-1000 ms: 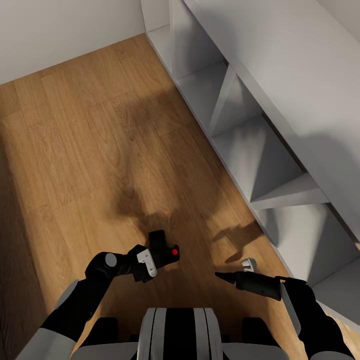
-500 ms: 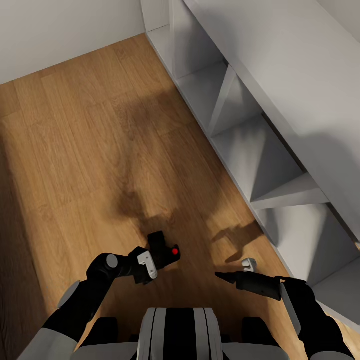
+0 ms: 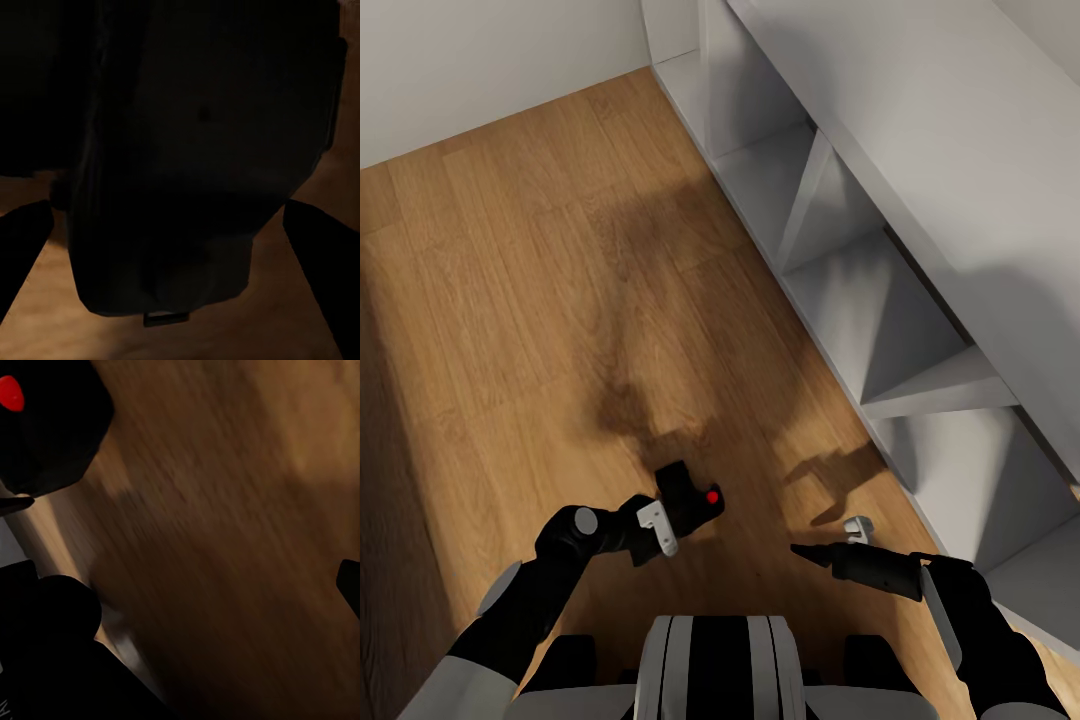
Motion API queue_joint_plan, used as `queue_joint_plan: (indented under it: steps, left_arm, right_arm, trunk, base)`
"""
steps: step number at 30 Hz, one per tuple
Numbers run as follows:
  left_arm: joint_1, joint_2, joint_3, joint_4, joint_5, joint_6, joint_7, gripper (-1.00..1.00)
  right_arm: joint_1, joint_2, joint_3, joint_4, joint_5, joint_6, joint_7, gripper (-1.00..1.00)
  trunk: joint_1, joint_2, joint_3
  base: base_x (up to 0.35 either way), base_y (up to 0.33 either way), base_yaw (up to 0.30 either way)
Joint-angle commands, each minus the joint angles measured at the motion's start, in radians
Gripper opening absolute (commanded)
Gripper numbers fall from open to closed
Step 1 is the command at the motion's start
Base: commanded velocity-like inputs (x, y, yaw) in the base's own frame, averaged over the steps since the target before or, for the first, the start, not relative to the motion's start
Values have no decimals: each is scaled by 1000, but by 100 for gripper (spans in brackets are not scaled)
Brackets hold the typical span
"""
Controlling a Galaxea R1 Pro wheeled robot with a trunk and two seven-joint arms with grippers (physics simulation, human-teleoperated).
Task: Attach the digital camera to the camera tripod in the bedroom.
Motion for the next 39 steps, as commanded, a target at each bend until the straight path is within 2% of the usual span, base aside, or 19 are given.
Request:
queue_joint_plan:
  steps: [1,6,7,8,9,12,17,19,20,24,25,27,29,30,34,35,39]
  left_arm:
    - [0,1,-1,-2,-7,5,-3,-100]
    - [0,-3,0,-39,-5,6,-2,-100]
    - [0,-23,0,-115,0,12,-5,-100]
    - [0,-37,0,-151,1,22,-6,-100]
    - [0,-46,1,-168,1,30,-6,-100]
    - [0,-109,0,-231,-4,108,0,-100]
    - [0,-146,0,-248,-8,152,25,-100]
    - [0,-163,0,-252,-9,169,69,-100]
    - [0,-171,1,-253,-9,188,115,-100]
    - [0,-176,1,-254,-9,236,196,-100]
    - [0,-178,13,-254,-1,270,273,-100]
    - [0,-181,41,-256,2,279,329,-100]
    - [0,-183,52,-257,3,281,358,-100]
    - [0,-189,63,-259,5,283,416,-100]
    - [0,-200,76,-262,17,284,549,-100]
    - [1,-204,83,-263,35,285,608,-100]
    - [0,-211,98,-263,107,287,711,-100]
  right_arm:
    - [0,0,-1,0,-3,8,2,100]
    - [0,0,0,0,-3,8,2,100]
    - [0,0,0,0,-3,8,2,100]
    - [0,0,0,0,-3,8,2,100]
    - [0,0,0,0,-3,8,3,100]
    - [0,0,-1,0,-3,8,5,100]
    - [0,-1,-1,0,-3,8,6,100]
    - [0,0,-1,0,-2,8,4,100]
    - [0,0,-1,0,-2,7,3,100]
    - [0,0,-1,0,-3,7,1,100]
    - [0,0,-1,0,-3,7,0,100]
    - [0,0,-1,0,-3,7,1,100]
    - [0,0,-1,0,-3,7,1,100]
    - [0,0,-1,0,-3,7,1,100]
    - [0,0,-1,0,-3,7,0,100]
    - [0,0,-1,0,-3,7,0,100]
    - [0,0,-1,0,-3,7,-1,100]
  trunk:
    - [0,0,0]
    - [0,0,0]
    - [0,0,0]
    - [0,0,0]
    - [0,0,0]
    - [0,0,0]
    - [0,0,0]
    - [0,0,0]
    - [0,0,0]
    - [0,0,0]
    - [0,0,0]
    - [0,0,0]
    - [0,0,0]
    - [0,0,0]
    - [0,0,0]
    - [0,0,0]
    - [0,0,0]
  base:
    - [0,0,0]
    - [0,0,0]
    - [0,0,0]
    - [0,0,0]
    - [0,0,0]
    - [0,0,0]
    - [0,0,0]
    - [0,0,0]
    - [0,0,0]
    - [0,0,0]
    - [0,0,0]
    - [0,0,0]
    - [0,0,0]
    - [0,0,0]
    - [0,0,0]
    - [0,0,0]
    - [0,0,0]
